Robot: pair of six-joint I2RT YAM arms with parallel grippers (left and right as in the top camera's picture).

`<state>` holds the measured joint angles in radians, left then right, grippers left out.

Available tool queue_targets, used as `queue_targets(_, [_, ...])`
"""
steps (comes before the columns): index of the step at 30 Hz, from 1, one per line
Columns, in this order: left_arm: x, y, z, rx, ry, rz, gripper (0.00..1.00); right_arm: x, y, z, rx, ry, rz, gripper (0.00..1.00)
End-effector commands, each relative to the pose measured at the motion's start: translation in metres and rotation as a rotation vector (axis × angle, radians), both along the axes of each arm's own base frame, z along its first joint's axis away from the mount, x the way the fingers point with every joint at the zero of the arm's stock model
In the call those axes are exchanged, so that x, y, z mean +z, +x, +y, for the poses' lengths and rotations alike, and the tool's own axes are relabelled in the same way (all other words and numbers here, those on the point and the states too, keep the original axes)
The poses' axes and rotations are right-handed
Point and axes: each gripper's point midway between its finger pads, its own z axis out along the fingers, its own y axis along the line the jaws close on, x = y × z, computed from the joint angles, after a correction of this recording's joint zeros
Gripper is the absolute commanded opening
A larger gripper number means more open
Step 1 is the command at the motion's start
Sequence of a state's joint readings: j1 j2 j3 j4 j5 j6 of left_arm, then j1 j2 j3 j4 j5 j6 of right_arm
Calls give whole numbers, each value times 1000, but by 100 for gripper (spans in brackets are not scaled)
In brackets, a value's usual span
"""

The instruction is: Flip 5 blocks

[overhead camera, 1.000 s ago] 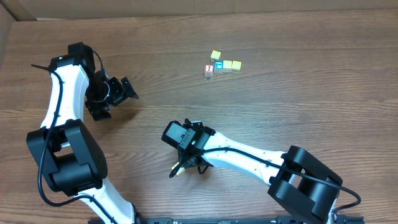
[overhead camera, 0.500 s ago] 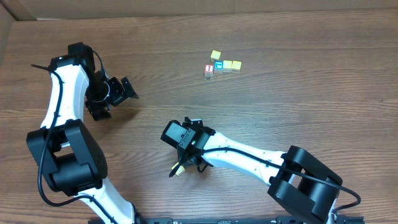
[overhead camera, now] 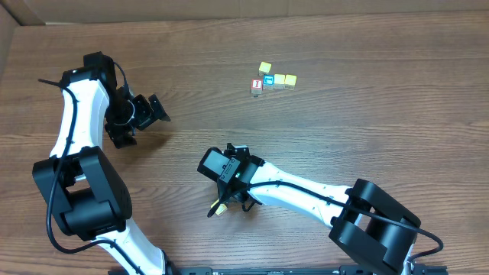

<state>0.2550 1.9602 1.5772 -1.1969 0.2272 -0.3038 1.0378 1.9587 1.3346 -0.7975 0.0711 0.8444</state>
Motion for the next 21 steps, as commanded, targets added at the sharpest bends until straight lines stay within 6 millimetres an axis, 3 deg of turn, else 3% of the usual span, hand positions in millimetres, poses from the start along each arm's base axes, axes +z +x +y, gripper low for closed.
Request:
queue_targets(1, [2, 4, -1, -16, 5, -12, 100, -1, 0, 1, -22, 0, 4, 56])
queue_targets(6, [2, 4, -1, -16, 5, -12, 100, -1, -2, 1, -24, -2, 14, 41])
queue_targets(21, [2, 4, -1, -16, 5, -12, 100, 0, 4, 0, -49, -6, -14, 40])
